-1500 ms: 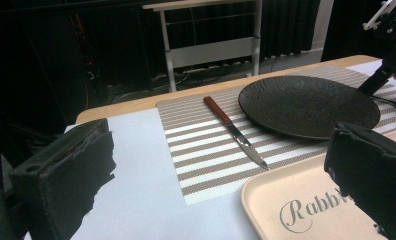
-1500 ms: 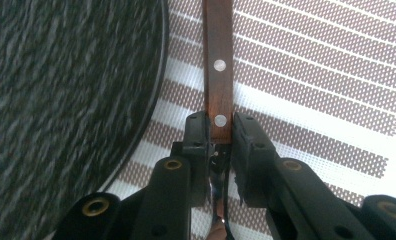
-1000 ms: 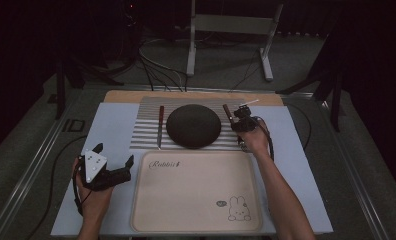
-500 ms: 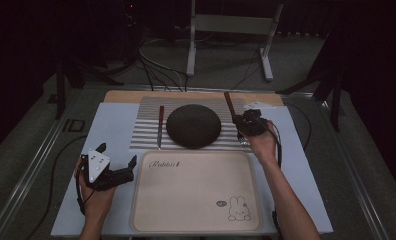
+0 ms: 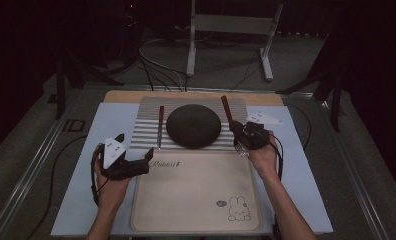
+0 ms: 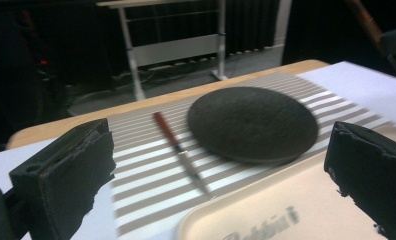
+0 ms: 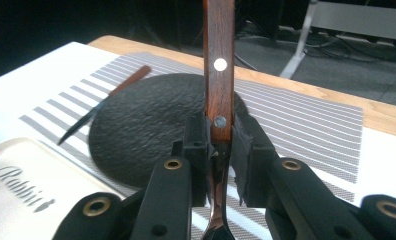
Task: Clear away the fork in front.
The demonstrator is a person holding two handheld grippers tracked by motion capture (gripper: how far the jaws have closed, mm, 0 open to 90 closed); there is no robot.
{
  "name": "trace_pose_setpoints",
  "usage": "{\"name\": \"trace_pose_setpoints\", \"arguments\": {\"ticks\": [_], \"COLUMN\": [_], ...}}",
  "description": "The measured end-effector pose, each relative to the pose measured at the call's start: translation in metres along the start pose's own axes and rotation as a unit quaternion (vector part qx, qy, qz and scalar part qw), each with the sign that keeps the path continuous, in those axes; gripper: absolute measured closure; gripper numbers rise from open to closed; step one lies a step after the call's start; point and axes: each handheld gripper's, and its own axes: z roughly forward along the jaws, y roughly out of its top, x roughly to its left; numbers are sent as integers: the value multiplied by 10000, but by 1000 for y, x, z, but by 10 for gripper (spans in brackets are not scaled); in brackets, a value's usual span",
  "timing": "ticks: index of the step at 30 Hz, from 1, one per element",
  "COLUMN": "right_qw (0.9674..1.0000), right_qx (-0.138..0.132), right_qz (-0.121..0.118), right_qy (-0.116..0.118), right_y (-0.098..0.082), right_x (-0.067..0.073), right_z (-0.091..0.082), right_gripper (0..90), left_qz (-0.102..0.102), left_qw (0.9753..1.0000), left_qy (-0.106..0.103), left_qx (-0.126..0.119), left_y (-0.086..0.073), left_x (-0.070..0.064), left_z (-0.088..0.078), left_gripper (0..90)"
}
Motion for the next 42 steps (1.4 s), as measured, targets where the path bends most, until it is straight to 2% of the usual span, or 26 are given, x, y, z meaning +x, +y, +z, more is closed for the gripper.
{"name": "trace_pose_setpoints", "arguments": {"ticks": [1,2,4,5,6,11,13,14,17,19,20,23,24,25,26,29,32,35,36,37,38,39,40,42], "right_qw": [10000,10000,9998,9996,9996,9988,9983,9983,9971,9966,9966,9964,9961,9961,9960,9959,9952,9949,9947,9947,9946,9946,9943,9941], "right_qx": [-44,-44,-74,-115,-115,-218,-256,-256,-311,-309,-311,-329,-375,-375,-406,-438,-519,-569,-583,-583,-593,-593,-620,-661], "right_qz": [-47,-47,-159,-260,-260,-411,-480,-480,-641,-694,-698,-698,-707,-707,-700,-685,-715,-725,-726,-726,-734,-734,-736,-734], "right_qy": [51,51,59,78,78,165,202,202,283,307,322,348,360,360,376,387,419,419,435,435,443,443,454,457], "right_y": [-3,-3,-6,-8,-8,-11,-10,-10,-11,-12,-13,-12,-12,-12,-12,-12,-12,-12,-12,-12,-13,-13,-13,-12], "right_x": [5,5,11,16,16,29,34,34,44,48,50,52,54,54,55,57,61,64,65,65,67,67,69,70], "right_z": [-3,-3,-5,-7,-7,-14,-16,-16,-21,-21,-21,-22,-22,-22,-22,-23,-25,-26,-26,-26,-26,-26,-26,-26], "right_gripper": [783,783,784,783,783,783,783,783,783,784,783,783,783,783,784,783,783,783,784,784,783,783,783,783], "left_qz": [-57,-57,-59,-53,-53,-79,-116,-116,-248,-255,-340,-396,-457,-457,-478,-475,-467,-506,-555,-555,-596,-596,-632,-648], "left_qw": [9999,9999,9996,9993,9993,9975,9973,9973,9959,9956,9944,9932,9918,9918,9904,9903,9889,9876,9862,9862,9847,9847,9833,9824], "left_qy": [-145,-145,-280,-377,-377,-675,-703,-703,-871,-906,-998,-1093,-1197,-1197,-1293,-1302,-1409,-1485,-1560,-1560,-1639,-1639,-1708,-1754], "left_qx": [-23,-23,-45,-71,-71,-181,-152,-152,-29,-8,-6,15,17,17,29,41,71,73,30,30,37,37,21,33], "left_y": [9,9,18,29,29,50,56,56,64,65,67,69,70,70,72,73,75,76,76,76,76,76,76,76], "left_x": [-5,-5,-10,-16,-16,-30,-35,-35,-45,-47,-50,-54,-58,-58,-63,-68,-77,-80,-83,-83,-85,-85,-86,-87], "left_z": [7,7,14,21,21,38,45,45,63,66,72,77,81,81,85,88,94,97,98,98,100,100,102,104], "left_gripper": [1,1,1,13,19,45,63,76,85,85,86,86,86,87,92,118,164,231,267,294,341,361,404,463]}}
